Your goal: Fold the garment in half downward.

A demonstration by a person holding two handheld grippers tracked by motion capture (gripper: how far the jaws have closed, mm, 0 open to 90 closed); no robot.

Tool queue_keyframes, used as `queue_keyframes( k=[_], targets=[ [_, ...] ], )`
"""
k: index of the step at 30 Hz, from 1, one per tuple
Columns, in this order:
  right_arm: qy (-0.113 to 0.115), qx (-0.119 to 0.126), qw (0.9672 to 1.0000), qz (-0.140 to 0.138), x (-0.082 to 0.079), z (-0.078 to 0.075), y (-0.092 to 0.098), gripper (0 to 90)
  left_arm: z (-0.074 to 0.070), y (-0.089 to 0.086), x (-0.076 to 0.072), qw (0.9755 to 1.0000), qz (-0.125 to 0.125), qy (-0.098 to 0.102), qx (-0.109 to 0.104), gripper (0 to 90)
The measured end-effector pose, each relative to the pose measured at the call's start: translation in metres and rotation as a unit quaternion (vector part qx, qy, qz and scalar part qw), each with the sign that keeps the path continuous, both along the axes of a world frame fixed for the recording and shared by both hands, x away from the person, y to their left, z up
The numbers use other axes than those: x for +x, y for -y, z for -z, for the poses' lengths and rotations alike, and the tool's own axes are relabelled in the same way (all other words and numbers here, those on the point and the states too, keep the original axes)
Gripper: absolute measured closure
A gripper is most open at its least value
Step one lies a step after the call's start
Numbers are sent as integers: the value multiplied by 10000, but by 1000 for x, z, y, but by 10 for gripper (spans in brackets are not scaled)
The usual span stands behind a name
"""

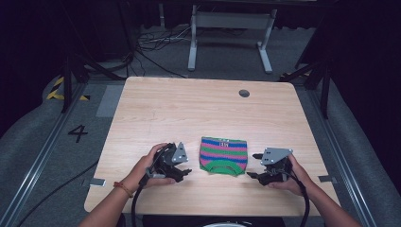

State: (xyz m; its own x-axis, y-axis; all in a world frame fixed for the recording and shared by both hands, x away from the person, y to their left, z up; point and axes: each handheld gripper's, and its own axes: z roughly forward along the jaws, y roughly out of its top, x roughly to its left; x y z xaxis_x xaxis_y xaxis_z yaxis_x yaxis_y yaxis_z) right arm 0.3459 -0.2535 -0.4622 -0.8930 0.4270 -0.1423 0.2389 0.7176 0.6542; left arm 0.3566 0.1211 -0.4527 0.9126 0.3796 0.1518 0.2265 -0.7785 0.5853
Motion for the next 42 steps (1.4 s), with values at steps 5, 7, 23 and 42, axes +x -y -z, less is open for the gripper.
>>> queue_keyframes(
  k=[5, 7, 23, 42],
  targets=[
    [-35, -48, 9999, 125, -6, 0, 17, 297, 4, -21, -6, 9997, -222, 45, 55, 238],
    [-83, 32, 9997, 206, -9, 1, 26, 285, 5, -30, -9, 9996, -269, 51, 31, 233],
    [25, 205, 9956, 916, -26, 8, 91, 270, 15, -79, -12, 9978, -597, -119, -276, 225],
    [-121, 581, 9827, 1755, -39, 28, 139, 255, 34, -129, -25, 9925, -1037, -418, -500, 205]
  ],
)
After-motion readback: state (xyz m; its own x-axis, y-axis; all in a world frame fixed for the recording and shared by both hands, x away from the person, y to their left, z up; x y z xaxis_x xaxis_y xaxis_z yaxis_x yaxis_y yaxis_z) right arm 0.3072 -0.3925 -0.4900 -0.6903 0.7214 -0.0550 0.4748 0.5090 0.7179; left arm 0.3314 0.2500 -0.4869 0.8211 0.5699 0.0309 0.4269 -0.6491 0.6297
